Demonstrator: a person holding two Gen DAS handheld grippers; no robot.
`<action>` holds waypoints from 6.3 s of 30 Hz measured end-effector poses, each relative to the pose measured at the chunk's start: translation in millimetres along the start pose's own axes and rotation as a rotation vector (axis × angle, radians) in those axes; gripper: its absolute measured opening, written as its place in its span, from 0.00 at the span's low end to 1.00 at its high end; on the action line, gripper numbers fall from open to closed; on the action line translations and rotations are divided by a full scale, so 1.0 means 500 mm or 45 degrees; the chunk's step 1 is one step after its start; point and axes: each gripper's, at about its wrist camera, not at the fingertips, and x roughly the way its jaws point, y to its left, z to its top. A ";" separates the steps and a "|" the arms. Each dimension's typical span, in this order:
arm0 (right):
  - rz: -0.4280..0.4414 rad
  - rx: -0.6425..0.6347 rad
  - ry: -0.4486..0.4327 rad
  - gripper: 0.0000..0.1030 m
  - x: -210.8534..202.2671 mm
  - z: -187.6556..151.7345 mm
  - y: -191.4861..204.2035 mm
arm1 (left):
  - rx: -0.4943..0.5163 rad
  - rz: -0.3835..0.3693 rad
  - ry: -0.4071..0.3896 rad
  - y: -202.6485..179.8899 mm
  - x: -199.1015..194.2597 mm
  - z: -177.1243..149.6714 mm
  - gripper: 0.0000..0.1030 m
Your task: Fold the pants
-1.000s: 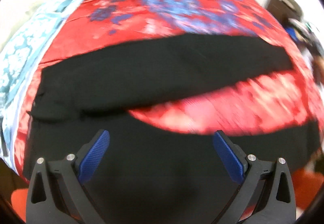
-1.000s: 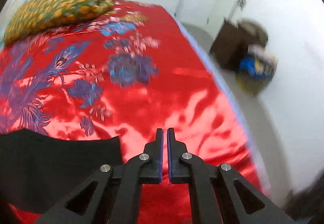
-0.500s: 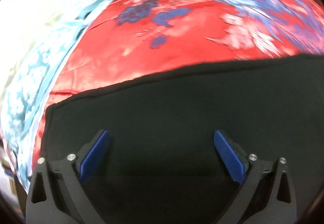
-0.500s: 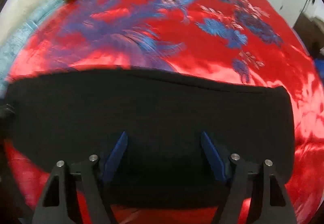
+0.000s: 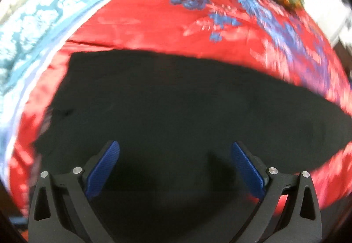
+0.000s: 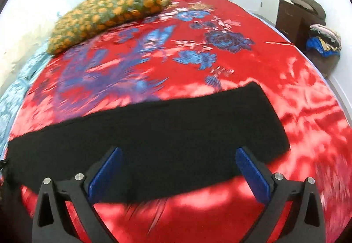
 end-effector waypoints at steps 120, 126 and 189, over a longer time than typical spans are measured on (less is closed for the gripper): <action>0.150 -0.274 -0.096 0.06 -0.205 0.065 -0.097 | 0.127 0.118 -0.298 0.008 0.087 -0.041 0.99; 0.143 -0.355 -0.088 0.06 -0.422 -0.226 -0.082 | 0.100 0.150 -0.207 0.006 0.073 -0.033 1.00; 0.432 0.558 -0.408 0.07 -0.538 -0.372 -0.146 | -0.431 -0.570 0.084 -0.051 0.105 0.122 0.05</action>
